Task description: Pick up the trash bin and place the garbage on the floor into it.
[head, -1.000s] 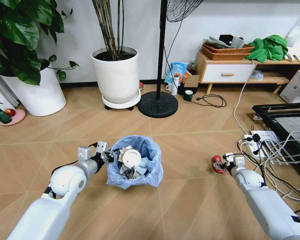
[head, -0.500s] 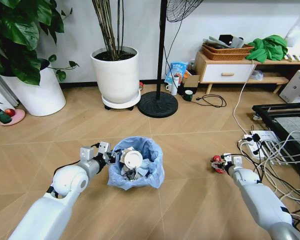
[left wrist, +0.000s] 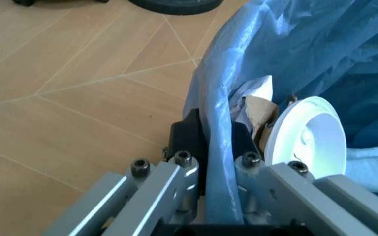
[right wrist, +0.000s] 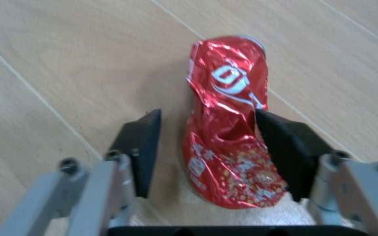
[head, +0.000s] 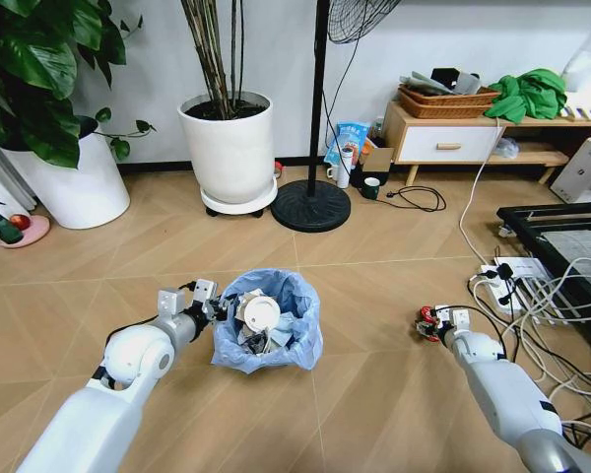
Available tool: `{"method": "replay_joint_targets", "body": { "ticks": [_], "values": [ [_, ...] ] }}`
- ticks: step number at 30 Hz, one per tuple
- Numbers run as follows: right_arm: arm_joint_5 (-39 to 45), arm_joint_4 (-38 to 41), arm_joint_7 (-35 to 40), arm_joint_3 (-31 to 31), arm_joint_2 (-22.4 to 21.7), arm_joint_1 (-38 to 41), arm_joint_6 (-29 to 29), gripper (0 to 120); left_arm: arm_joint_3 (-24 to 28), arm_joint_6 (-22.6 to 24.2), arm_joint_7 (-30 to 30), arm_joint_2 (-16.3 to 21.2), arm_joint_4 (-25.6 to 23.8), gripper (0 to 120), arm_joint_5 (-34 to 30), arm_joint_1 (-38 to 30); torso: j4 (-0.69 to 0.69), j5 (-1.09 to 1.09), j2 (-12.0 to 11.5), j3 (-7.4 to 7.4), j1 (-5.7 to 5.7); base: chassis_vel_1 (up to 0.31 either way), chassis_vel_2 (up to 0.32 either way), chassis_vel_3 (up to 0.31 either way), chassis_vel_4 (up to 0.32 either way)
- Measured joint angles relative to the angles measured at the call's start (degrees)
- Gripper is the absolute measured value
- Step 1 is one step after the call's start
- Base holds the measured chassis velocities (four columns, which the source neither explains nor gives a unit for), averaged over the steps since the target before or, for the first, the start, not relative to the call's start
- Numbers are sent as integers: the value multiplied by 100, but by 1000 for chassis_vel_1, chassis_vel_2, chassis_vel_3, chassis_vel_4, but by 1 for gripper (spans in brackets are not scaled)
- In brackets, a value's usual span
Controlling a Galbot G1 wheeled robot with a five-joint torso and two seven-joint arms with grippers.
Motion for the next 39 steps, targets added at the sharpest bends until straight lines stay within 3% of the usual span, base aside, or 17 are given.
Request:
{"method": "replay_joint_targets", "body": {
  "ticks": [8, 12, 21, 32, 39],
  "values": [
    [-114, -141, -9, 82, 53, 59, 25, 24, -29, -1, 17, 22, -5, 1, 6, 5, 0, 0, 0, 0, 0, 0, 0, 0, 0],
    [-140, -121, -9, 101, 57, 47, 31, 18, -40, -5, 20, 29, -31, 1, 6, 16, 0, 0, 0, 0, 0, 0, 0, 0, 0],
    [-53, 293, 30, 181, 38, -195, -37, 18, -56, -14, 22, 30, -70, 1, 11, 43, 0, 6, 0, 0, 0, 0, 0, 0, 0],
    [508, 2484, 212, 325, -46, -833, -241, 17, -73, -14, 10, 13, -94, 1, 22, 61, -1, 1, 0, 0, 0, 0, 0, 0, 0],
    [924, 3853, 208, 32, -155, -852, -388, 17, -88, -14, 6, 0, -94, 1, 30, 64, 0, -2, 0, 0, 0, 0, 0, 0, 0]
  ]
}}
